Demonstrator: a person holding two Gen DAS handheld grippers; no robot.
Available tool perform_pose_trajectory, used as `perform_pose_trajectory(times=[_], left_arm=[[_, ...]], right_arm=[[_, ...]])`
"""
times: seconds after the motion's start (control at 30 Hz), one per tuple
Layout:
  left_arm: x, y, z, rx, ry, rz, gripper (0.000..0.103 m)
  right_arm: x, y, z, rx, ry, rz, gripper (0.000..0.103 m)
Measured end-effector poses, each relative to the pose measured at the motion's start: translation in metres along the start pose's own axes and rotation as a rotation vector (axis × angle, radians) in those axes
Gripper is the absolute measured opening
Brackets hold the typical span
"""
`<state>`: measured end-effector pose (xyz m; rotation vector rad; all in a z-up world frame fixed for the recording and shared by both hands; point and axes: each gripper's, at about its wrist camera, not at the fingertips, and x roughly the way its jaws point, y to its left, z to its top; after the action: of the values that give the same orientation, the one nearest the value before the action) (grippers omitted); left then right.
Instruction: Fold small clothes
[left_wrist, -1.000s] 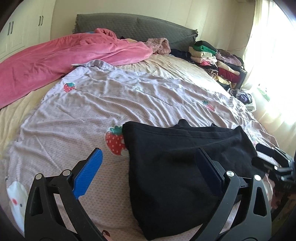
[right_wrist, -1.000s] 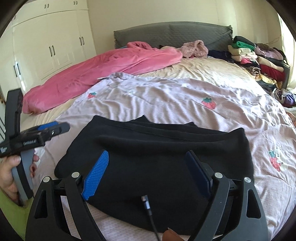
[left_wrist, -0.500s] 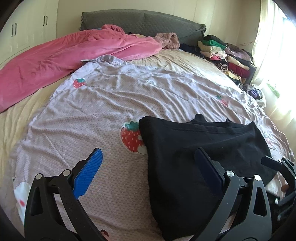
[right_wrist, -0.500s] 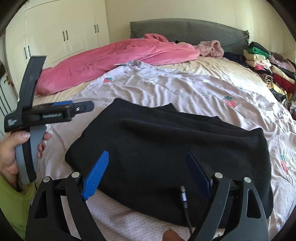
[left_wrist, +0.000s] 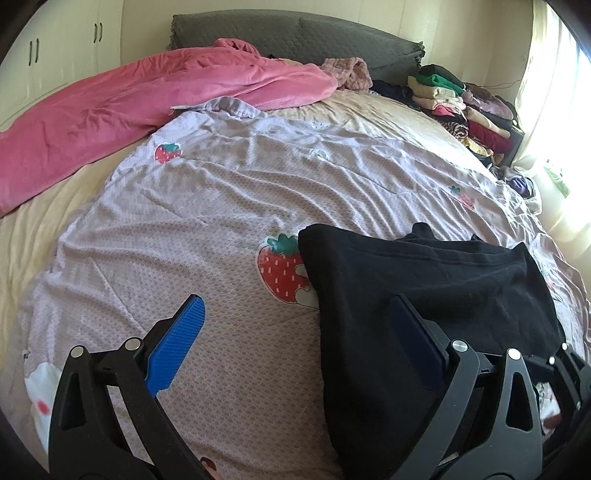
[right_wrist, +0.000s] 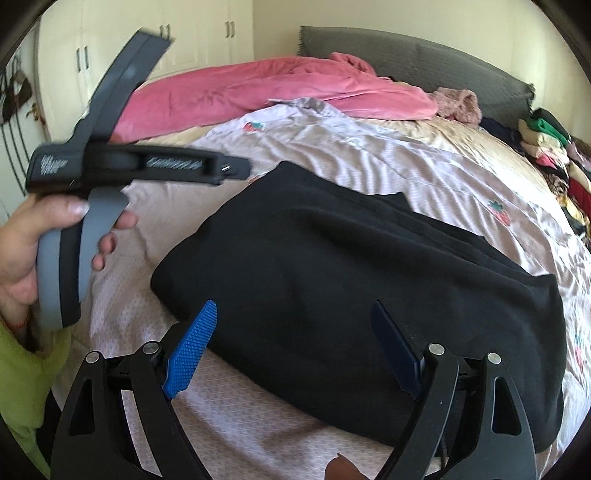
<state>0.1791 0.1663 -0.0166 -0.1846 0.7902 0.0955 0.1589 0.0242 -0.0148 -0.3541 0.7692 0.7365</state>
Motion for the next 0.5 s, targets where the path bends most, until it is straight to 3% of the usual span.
perform_pose_trajectory(times=[0.5], left_arm=[[0.014,0.003,0.001,-0.015,0.019,0.000,0.093]], right_arm=[[0.030,0.040,-0.009,-0.191,0.037,-0.048,0.084]])
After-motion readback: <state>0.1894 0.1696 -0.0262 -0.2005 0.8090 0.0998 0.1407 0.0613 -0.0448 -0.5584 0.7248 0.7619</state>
